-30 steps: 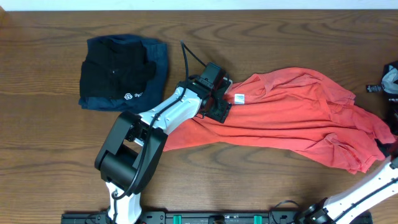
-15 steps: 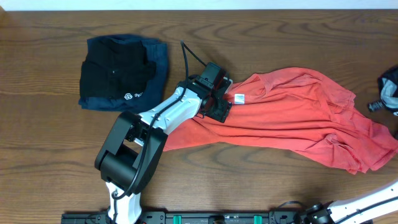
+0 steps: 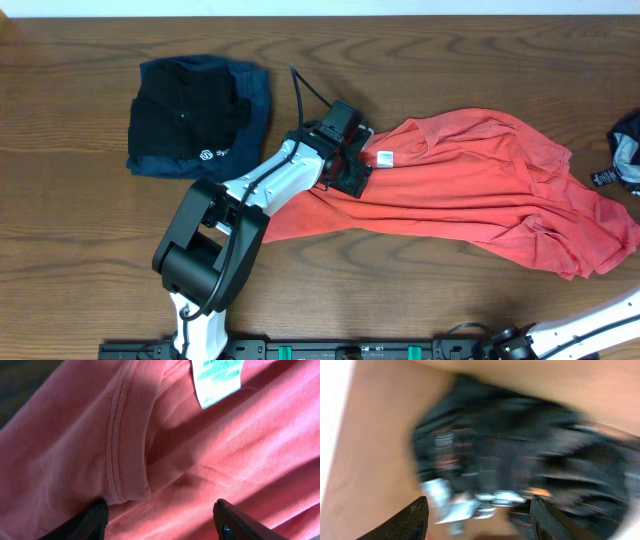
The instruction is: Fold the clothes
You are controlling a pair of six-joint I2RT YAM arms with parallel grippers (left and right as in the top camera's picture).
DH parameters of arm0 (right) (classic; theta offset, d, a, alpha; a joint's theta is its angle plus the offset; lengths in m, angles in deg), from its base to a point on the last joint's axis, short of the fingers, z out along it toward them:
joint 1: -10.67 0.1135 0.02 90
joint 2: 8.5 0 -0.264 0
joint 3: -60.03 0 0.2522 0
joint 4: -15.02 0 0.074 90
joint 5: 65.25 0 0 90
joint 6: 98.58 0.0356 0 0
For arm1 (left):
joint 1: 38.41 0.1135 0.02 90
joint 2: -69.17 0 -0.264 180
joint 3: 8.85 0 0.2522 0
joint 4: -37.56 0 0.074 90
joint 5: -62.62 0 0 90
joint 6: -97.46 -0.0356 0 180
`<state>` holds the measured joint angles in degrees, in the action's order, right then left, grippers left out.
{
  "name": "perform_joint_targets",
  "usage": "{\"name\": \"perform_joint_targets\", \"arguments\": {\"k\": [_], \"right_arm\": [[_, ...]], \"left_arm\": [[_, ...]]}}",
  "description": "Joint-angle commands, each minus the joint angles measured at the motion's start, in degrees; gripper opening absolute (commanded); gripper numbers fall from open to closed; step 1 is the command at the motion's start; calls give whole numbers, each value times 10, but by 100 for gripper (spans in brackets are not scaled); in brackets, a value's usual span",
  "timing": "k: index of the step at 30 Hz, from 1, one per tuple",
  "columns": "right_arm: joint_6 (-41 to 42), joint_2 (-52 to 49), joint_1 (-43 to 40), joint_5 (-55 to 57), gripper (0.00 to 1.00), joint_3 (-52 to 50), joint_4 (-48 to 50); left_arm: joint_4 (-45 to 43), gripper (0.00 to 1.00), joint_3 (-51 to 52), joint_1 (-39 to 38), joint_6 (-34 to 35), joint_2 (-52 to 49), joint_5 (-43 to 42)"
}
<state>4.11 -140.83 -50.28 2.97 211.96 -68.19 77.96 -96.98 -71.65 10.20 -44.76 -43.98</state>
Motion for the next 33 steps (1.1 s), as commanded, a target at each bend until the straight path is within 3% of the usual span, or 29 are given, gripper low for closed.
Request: {"name": "perform_joint_targets", "arguments": {"k": [1, 8, 12, 18, 26, 33], "right_arm": [[-71, 4, 38, -197, 64, 8, -3], [-122, 4, 167, -183, 64, 8, -39], [-139, 4, 269, -88, 67, 7, -71], [-140, 3, 436, 2, 66, -14, -85], [-53, 0, 625, 144, 64, -164, -37], [-44, 0, 705, 147, 50, -271, 29]], "left_arm": [[11, 69, -3, -2, -7, 12, -7], [42, 78, -14, -2, -7, 115, -7], [55, 80, -14, -2, -7, 185, -5], [92, 85, -14, 2, -7, 248, 62], [165, 85, -14, 28, -7, 256, 79], [212, 85, -14, 62, -7, 256, 83]]}}
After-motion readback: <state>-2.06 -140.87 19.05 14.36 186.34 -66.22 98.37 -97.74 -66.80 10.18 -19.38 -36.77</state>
